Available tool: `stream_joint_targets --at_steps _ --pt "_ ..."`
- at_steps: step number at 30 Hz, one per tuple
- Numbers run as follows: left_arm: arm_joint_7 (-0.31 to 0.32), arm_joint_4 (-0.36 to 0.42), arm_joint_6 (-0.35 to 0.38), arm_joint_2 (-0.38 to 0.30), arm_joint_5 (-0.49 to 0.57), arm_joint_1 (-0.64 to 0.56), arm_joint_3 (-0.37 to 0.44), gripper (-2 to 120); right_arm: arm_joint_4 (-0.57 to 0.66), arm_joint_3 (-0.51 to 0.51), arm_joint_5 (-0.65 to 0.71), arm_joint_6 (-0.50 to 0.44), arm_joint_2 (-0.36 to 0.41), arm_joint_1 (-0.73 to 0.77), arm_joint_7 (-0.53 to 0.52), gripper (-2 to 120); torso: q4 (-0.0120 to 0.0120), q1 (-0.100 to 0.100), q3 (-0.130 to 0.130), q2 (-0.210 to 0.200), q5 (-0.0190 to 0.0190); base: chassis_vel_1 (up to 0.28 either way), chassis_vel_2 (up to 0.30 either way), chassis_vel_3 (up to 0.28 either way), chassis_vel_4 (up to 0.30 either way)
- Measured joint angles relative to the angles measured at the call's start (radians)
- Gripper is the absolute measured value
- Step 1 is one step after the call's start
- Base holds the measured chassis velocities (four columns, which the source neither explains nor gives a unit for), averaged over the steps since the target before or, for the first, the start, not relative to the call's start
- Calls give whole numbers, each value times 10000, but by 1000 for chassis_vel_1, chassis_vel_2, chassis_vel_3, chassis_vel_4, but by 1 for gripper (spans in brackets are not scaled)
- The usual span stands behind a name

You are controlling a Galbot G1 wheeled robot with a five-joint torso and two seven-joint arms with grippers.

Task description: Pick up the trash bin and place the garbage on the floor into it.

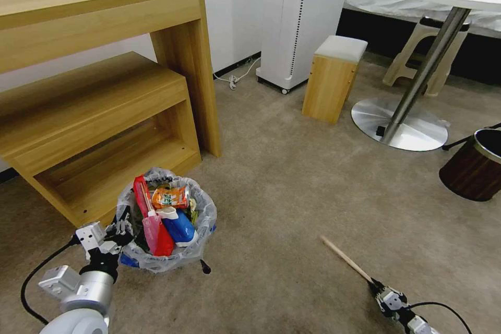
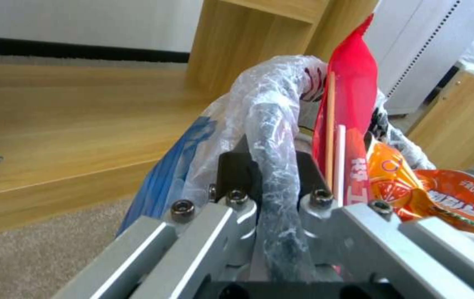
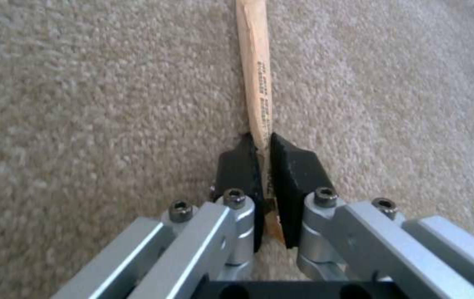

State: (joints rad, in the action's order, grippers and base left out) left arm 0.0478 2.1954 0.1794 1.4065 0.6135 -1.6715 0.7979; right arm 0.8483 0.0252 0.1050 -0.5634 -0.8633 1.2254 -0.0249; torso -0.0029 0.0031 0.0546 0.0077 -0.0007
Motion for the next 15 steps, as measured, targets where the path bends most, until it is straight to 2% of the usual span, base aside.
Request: stream_joint_targets --at_steps 7,10,13,14,15 --pt "2 -174 -2 -10 18 76 42 3 -122 -20 -16 -153 -161 -100 35 0 0 0 0 0 1 0 0 0 0" --pt "2 -386 -5 6 -50 108 43 3 685 -46 303 -275 4 194 283 0 8 1 4 -3 32 0 0 0 0" --pt "4 -448 -10 -6 -80 109 45 3 1096 13 675 -493 131 318 544 0 10 0 3 -3 13 0 0 0 0" --pt "4 -502 -9 -28 -93 126 44 3 1680 82 1207 -912 271 459 1157 0 8 1 3 -3 4 0 0 0 0" --pt "4 -502 -9 -28 -93 126 44 3 1680 82 1207 -912 271 459 1157 0 8 1 3 -3 4 0 0 0 0"
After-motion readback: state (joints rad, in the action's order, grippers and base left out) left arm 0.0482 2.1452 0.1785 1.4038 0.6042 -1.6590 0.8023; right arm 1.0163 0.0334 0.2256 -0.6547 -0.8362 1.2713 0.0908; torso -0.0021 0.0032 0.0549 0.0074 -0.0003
